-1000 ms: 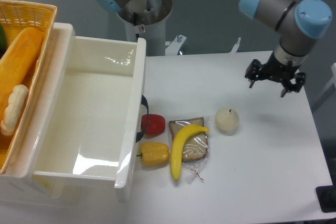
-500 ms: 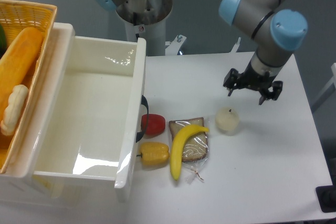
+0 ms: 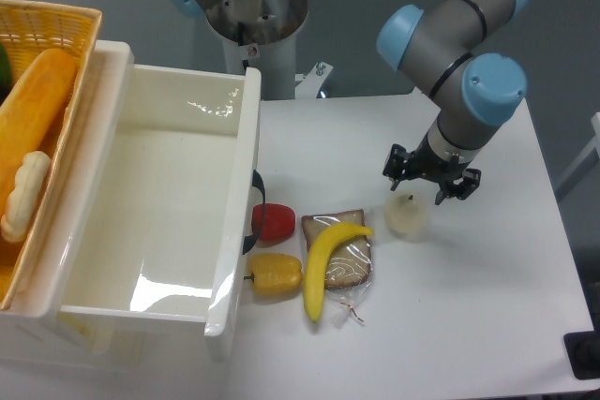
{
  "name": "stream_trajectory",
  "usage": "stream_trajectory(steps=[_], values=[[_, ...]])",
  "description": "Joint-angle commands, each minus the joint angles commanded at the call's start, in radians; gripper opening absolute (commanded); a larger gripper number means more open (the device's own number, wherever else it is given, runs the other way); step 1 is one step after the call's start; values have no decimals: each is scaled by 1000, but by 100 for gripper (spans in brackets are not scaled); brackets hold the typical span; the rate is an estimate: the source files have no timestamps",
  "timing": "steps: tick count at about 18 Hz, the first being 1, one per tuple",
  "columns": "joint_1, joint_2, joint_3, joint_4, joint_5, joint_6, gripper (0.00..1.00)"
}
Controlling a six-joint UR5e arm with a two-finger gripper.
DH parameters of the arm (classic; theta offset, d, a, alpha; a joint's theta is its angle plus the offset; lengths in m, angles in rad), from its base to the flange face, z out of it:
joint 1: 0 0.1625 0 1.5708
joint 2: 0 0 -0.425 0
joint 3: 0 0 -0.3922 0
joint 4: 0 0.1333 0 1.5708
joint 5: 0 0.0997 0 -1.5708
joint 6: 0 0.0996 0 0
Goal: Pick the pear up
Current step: 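Lower the gripper around the pear and close the fingers on it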
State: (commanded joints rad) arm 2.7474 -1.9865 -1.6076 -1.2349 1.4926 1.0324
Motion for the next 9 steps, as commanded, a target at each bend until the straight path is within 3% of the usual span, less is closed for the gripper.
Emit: stream_trajectory(steps=[4, 9], values=[[-9, -8, 0, 0, 2, -2, 58], [-2, -6, 0, -2, 0, 2, 30]])
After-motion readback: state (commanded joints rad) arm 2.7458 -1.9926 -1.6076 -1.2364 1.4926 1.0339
